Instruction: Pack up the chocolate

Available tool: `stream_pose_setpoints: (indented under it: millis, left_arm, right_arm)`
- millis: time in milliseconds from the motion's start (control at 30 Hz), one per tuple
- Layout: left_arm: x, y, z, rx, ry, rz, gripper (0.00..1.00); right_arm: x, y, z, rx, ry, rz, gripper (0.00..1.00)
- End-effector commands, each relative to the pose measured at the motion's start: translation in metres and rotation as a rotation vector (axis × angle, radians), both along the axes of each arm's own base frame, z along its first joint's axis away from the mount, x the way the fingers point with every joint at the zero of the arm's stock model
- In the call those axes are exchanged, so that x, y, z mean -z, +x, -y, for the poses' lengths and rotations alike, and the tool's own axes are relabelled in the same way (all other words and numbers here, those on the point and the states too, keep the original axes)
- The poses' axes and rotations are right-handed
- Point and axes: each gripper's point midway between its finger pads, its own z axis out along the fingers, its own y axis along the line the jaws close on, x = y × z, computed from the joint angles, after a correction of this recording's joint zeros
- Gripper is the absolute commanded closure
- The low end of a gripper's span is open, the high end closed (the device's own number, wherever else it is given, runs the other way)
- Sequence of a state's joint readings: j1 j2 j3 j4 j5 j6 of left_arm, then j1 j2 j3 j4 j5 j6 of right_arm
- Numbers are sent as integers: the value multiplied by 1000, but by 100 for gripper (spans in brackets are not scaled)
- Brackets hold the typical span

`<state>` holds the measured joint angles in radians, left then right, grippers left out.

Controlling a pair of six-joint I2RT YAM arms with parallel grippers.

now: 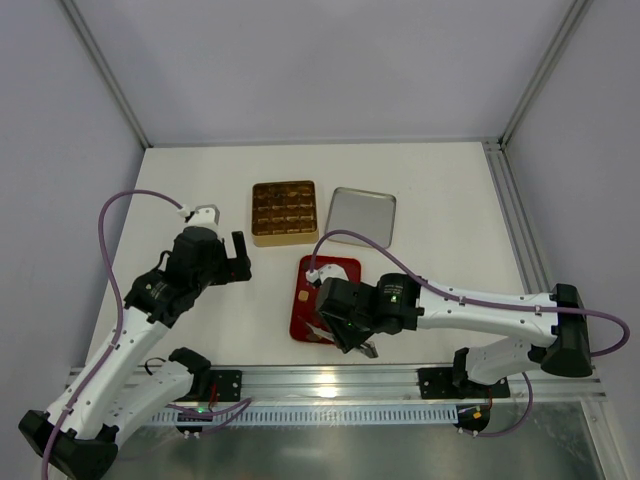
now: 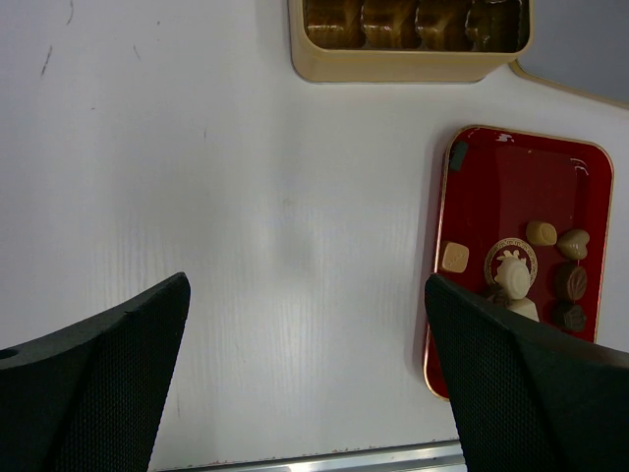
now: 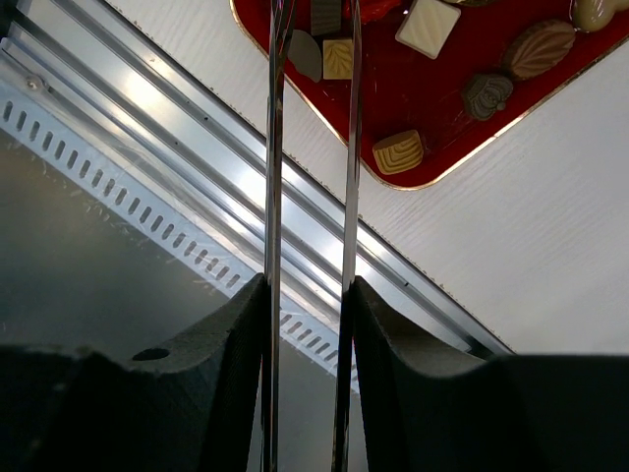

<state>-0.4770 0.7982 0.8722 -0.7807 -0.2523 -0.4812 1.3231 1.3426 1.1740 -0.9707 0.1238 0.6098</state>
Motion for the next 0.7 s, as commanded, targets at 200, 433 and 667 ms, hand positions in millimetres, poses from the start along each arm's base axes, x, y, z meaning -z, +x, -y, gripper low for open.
stream_pose_setpoints:
  millis: [200,433,667]
  left_arm:
    - [-3,3,0,4,-3,19,0]
    - [-3,3,0,4,-4,21,0]
    - [-3,3,0,4,-4,22,0]
  right_arm:
    - [-2,-6,-11,1,31,-25,60]
    - [5,-6,-8,4,10,-28,60]
    - [9,-6,-7,3,-8,-28,60]
